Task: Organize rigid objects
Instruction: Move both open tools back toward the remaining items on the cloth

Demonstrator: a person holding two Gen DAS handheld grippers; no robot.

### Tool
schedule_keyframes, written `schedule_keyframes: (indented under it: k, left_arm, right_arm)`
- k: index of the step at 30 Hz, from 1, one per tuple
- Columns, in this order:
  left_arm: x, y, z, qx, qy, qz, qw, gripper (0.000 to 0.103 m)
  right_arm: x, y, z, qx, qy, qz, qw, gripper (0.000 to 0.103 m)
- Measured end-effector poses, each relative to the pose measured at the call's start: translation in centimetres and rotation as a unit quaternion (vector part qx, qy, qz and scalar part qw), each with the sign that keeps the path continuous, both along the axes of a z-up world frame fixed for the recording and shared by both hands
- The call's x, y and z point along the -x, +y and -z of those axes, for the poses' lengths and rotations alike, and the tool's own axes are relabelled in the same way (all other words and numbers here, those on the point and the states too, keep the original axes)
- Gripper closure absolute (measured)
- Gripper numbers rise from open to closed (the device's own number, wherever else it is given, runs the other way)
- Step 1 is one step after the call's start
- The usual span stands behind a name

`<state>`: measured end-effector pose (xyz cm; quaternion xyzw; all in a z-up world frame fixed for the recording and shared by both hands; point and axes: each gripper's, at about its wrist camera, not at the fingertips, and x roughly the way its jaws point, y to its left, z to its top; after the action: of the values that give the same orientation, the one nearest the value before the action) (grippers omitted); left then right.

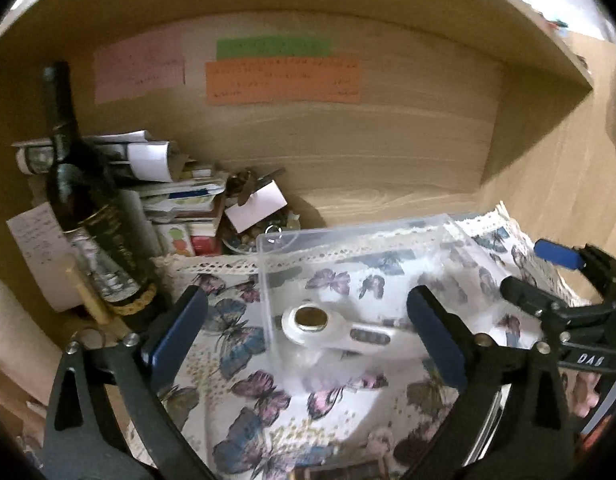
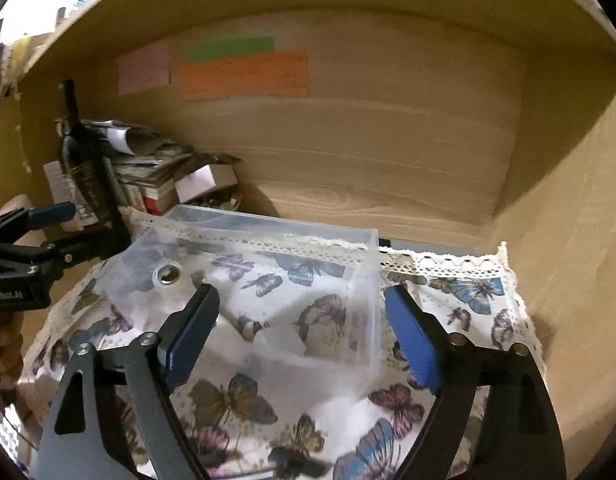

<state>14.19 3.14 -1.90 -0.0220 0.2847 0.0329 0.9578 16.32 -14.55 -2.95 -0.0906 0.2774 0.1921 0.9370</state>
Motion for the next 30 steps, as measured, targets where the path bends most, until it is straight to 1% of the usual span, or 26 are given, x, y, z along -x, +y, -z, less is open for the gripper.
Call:
schedule_keyframes:
  k: [2, 4, 5, 9, 13, 17, 20, 25, 28, 30]
  left_arm:
    - [1.1, -0.2, 0.6, -0.003, 0.009, 0.005, 0.9999, 0.001]
    - [1.8, -0.1, 1.4, -0.006, 0.022, 0.014, 0.9996, 0.001]
    - [2.2, -0.1, 2.2, -0.005, 0.036, 0.017, 0.9992, 0.001]
    - [3.6, -0.1, 5.0, 0.002, 0.079, 0.018, 0.9967, 0.001]
    - [4.7, 0.1, 7.6, 0.013, 0.117, 0.011, 0.993, 0.001]
    - [5.8, 0.0, 9.9, 0.028, 0.153, 0.008, 0.9878, 0.001]
    - [6.3, -0.7, 10.8, 0.028, 0.165, 0.016, 0.9858, 0.001]
    - [6.0, -1.7, 12.0, 0.036, 0.185, 0.024, 0.9817, 0.001]
    - [5.5, -2.3, 12.2, 0.034, 0.185, 0.025, 0.9818, 0.001]
    - [5.2, -2.5, 12.2, 0.041, 0.185, 0.03, 0.9815, 0.001]
  right_arm:
    - [1.1, -0.2, 0.0, 0.002, -0.003, 0.001, 1.0, 0.019]
    - [2.2, -0.4, 0.6, 0.0, 0.004, 0.0, 1.0, 0.019]
    - [2.5, -0.6, 0.8, -0.001, 0.007, 0.0, 1.0, 0.019]
    - [4.0, -1.0, 3.0, 0.004, 0.031, 0.009, 0.999, 0.019]
    - [5.4, -1.6, 5.6, 0.009, 0.063, 0.018, 0.998, 0.019]
    - [6.6, -2.5, 7.4, 0.008, 0.09, 0.027, 0.996, 0.019]
    - [7.3, -3.0, 8.5, 0.006, 0.108, 0.032, 0.994, 0.019]
    - [7.8, -2.2, 9.7, 0.002, 0.131, 0.016, 0.991, 0.019]
    - [7.8, -1.7, 9.8, -0.021, 0.145, -0.001, 0.989, 0.019]
    - [7.6, -1.3, 9.9, -0.033, 0.152, -0.008, 0.988, 0.019]
